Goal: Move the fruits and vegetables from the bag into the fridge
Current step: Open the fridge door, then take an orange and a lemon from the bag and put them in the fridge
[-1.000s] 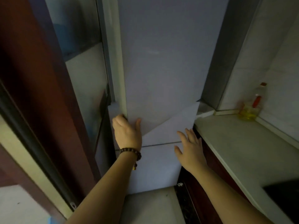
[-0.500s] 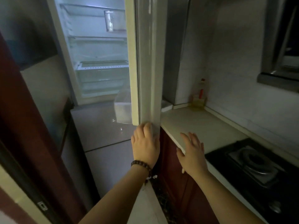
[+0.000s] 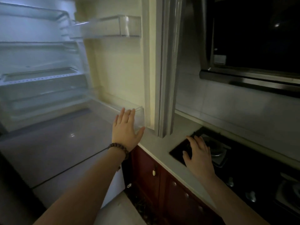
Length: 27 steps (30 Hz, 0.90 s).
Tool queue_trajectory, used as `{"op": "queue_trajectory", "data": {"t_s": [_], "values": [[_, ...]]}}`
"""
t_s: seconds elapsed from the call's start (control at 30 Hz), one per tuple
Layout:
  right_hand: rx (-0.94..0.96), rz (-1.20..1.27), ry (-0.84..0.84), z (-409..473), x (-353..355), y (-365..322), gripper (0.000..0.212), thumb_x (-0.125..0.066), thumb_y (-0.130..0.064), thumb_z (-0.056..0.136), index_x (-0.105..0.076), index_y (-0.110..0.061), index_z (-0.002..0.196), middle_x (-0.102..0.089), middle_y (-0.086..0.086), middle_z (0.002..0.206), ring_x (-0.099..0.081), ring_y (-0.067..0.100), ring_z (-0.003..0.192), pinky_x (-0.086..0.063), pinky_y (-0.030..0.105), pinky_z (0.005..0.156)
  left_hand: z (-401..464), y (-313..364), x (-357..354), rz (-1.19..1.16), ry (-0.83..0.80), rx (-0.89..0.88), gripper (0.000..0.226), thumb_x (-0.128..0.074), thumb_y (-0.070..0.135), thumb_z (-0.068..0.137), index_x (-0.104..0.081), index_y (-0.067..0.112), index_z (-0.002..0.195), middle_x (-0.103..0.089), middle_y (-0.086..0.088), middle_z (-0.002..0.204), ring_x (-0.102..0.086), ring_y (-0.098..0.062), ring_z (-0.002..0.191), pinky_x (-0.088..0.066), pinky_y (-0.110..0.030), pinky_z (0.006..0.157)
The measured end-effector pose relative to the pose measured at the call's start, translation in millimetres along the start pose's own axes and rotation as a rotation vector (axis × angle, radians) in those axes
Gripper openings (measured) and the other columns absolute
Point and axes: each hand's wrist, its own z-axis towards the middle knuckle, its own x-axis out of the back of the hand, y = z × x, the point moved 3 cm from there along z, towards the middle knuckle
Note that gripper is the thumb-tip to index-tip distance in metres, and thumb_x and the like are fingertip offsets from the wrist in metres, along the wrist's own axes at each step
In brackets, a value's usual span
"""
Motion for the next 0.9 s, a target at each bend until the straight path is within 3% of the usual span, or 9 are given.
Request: {"op": "queue_trajectory", "data": {"t_s": [0.23, 0.37, 0.57, 0.8, 0.9], "values": [[-0.058, -0.039, 0.025, 23.6, -5.1, 3.1, 0.056, -0.052, -0.027, 0.091, -0.031, -0.023, 0.142, -0.023, 0.009, 0.154, -0.011, 0.024, 0.145, -0.009, 0.052, 0.117, 47.0, 33.8, -39.3, -0.021, -0.214, -0.205, 0.088, -0.044, 0.056, 0.087, 0.0, 0.012, 0.15, -0.001, -0.002, 0.159, 0.007, -0.022, 0.145, -0.003, -0.043, 0.119], [-0.083, -0.059, 0.031, 36.3, -7.2, 2.2, 0.056, -0.051, -0.028, 0.091, -0.03, -0.025, 0.143, -0.02, 0.007, 0.155, -0.005, 0.022, 0.146, -0.006, 0.051, 0.118, 72.9, 52.0, -57.0, -0.003, -0.314, -0.23, 0.097, -0.043, 0.063, 0.085, 0.011, 0.014, 0.149, 0.012, 0.002, 0.158, 0.015, -0.02, 0.144, 0.002, -0.041, 0.118], [-0.113, -0.099, 0.043, 45.9, -7.5, 7.4, 0.056, -0.051, -0.03, 0.091, -0.03, -0.024, 0.143, -0.022, 0.006, 0.155, -0.007, 0.023, 0.146, -0.01, 0.052, 0.117, 83.3, 66.8, -72.2, -0.021, -0.334, -0.168, 0.103, -0.043, 0.066, 0.082, 0.017, 0.013, 0.148, 0.014, 0.0, 0.158, 0.018, -0.022, 0.144, 0.002, -0.043, 0.118], [-0.154, -0.101, 0.04, 46.9, -3.9, 8.5, 0.057, -0.05, -0.03, 0.092, -0.028, -0.025, 0.144, -0.019, 0.006, 0.156, -0.003, 0.022, 0.146, -0.009, 0.051, 0.117, 88.1, 62.4, -64.2, -0.028, -0.367, -0.207, 0.095, -0.036, 0.066, 0.086, 0.013, 0.015, 0.149, 0.014, 0.002, 0.158, 0.017, -0.018, 0.144, 0.002, -0.043, 0.119], [-0.17, -0.123, 0.051, 45.4, 2.5, 7.9, 0.057, -0.05, -0.031, 0.093, -0.027, -0.026, 0.145, -0.017, 0.004, 0.156, -0.002, 0.021, 0.146, -0.008, 0.049, 0.118, 88.9, 69.1, -52.7, -0.028, -0.309, -0.236, 0.087, -0.031, 0.063, 0.089, 0.009, 0.015, 0.15, 0.01, 0.001, 0.159, 0.015, -0.017, 0.144, 0.003, -0.044, 0.118]]}}
